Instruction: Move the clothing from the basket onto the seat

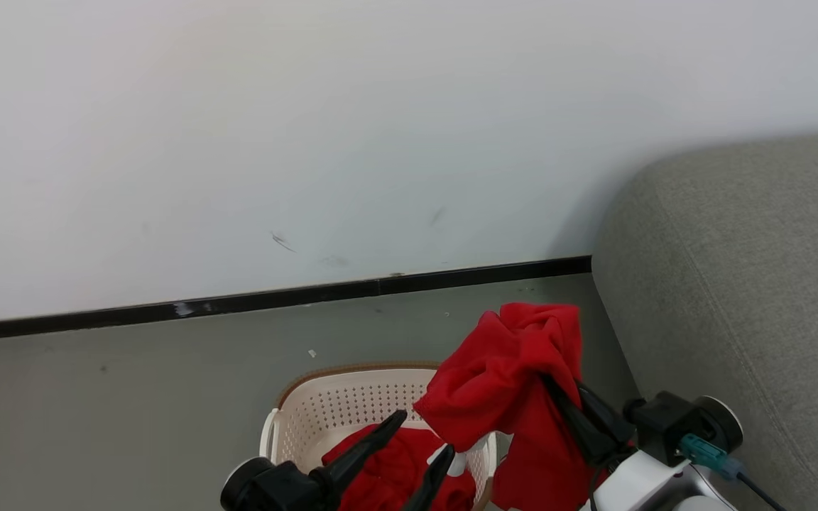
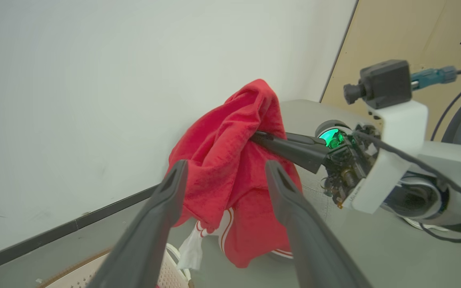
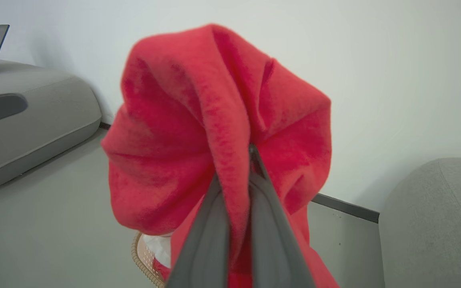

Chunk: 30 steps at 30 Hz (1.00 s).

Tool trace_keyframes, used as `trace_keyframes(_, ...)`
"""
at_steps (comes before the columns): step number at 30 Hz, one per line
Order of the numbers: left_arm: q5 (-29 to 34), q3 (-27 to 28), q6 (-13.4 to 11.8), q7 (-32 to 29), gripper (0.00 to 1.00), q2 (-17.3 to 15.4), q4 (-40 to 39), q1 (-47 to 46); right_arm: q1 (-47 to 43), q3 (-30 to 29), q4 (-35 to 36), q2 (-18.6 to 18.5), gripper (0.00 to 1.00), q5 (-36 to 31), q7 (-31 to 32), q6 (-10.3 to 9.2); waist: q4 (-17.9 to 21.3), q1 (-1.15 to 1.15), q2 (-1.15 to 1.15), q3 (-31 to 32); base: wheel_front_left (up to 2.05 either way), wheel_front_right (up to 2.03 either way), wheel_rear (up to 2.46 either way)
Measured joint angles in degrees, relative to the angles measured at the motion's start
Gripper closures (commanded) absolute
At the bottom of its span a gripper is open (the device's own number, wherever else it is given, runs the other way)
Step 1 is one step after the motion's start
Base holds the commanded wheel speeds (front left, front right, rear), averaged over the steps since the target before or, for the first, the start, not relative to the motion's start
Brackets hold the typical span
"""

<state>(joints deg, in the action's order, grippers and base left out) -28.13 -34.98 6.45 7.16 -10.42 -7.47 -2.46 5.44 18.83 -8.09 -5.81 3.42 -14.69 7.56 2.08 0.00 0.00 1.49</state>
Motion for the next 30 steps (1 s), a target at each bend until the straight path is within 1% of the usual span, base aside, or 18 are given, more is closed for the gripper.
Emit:
trace_keyframes(7, -0.01, -0.68, 0.00, 0.12, 0.00, 0.07, 0.15, 0.04, -1.75, -2.52, 1.13, 0.21, 1.00, -0.62, 0.00, 0.00, 2.84, 0.00, 0.00, -0.76, 0.00, 0.00, 0.00)
trace_keyframes(12, 0.00, -0.74, 0.00, 0.52, 0.00, 0.12, 0.04, 0.05, -1.71, -5.59, 2.81, -0.11, 1.00, -1.03, 0.00, 0.00, 4.96, 0.00, 0.00, -1.57, 0.00, 0.00, 0.00)
trace_keyframes(20, 0.15, -0.69, -0.02, 0.82, 0.00, 0.21, -0.73, 0.57, -1.19, -13.66, 2.61, -1.24, 1.00, 0.76, 0.00, -0.01, 7.55, 0.00, 0.00, -3.86, 0.00, 0.00, 0.00)
trace_keyframes(25, 0.52, -0.35, -0.62, 0.82, 0.00, -0.05, -1.23, 0.57, 2.03, -17.94, 2.13, -2.05, 1.00, 1.76, 0.00, -0.01, 8.32, 0.00, 0.00, -5.91, 0.00, 0.00, 0.00)
trace_keyframes(30, 1.07, 0.01, -1.26, 0.81, 0.00, -0.41, -1.88, 0.57, 6.43, -21.54, 0.81, -2.58, 1.00, 4.20, 0.00, -0.01, 8.39, 0.00, 0.00, -8.11, 0.00, 0.00, 0.00)
